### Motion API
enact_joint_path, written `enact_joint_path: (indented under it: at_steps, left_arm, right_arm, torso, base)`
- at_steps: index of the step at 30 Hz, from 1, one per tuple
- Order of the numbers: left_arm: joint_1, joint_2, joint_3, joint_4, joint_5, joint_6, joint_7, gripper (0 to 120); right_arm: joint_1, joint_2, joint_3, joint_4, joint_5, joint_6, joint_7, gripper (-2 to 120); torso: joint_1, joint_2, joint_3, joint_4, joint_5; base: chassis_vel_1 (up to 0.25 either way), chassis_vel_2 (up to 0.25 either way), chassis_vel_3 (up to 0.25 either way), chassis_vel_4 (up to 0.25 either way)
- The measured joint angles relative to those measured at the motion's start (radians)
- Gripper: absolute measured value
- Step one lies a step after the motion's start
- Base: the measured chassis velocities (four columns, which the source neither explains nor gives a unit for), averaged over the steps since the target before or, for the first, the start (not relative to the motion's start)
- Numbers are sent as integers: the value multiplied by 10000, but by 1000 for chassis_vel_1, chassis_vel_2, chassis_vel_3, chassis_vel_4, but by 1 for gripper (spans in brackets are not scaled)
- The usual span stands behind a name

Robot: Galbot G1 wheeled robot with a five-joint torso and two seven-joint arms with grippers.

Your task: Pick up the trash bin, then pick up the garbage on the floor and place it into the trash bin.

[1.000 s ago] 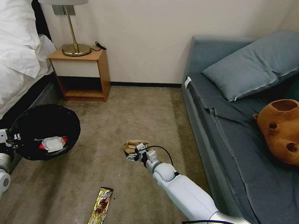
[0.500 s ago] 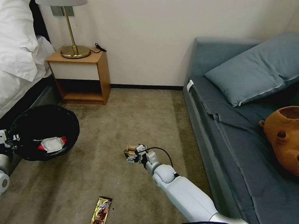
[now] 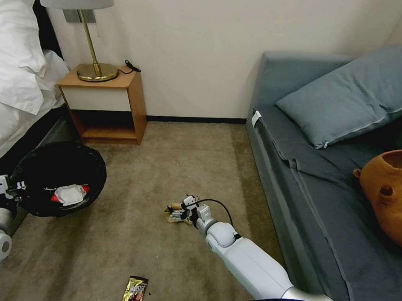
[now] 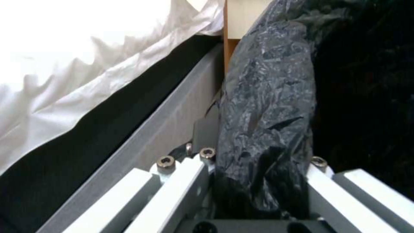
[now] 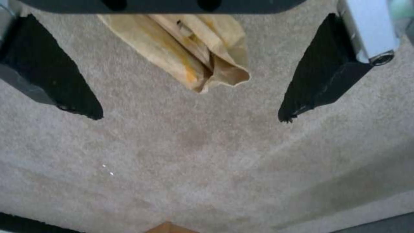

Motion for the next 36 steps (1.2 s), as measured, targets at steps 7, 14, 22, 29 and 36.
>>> enact_joint_path:
  at_steps: [7,14,22,29,36]
  left_arm:
    - [-45,68,24,32,-46,4,22,3]
    - [-110,162,36,21,-175,235,7,3]
    - [-459,-16,240,-257,-357,675,-541,3]
    - [-1104,-198,624,-227,-325,910,-804,3]
    - [-1103,-399,673,-156,-134,819,-698,3]
  right_arm:
    - [395,-311,-489,246,-338,-199,-855,100]
    - [552,-427,-707,417,-2218,-16,-2026,100]
    - [377,-324,-723,460,-3965,1166,-4352,100]
    - [352,57,-489,470,-6889,2631,-6587,100]
    - [121,752,-93,35,-9133,3943,-7072,100]
  torso:
    - [0,0,0,-2,0]
    - [0,0,0,0,-1]
    - [0,0,0,-1,-3]
    - [0,-1,0,-2,-2]
    - [0,-2,0,-2,-3]
  base:
    - [-74,63,73,-70]
    - [-17,20,22,-10]
    - [0,0,0,0]
    - [0,0,0,0]
    - [0,0,0,0]
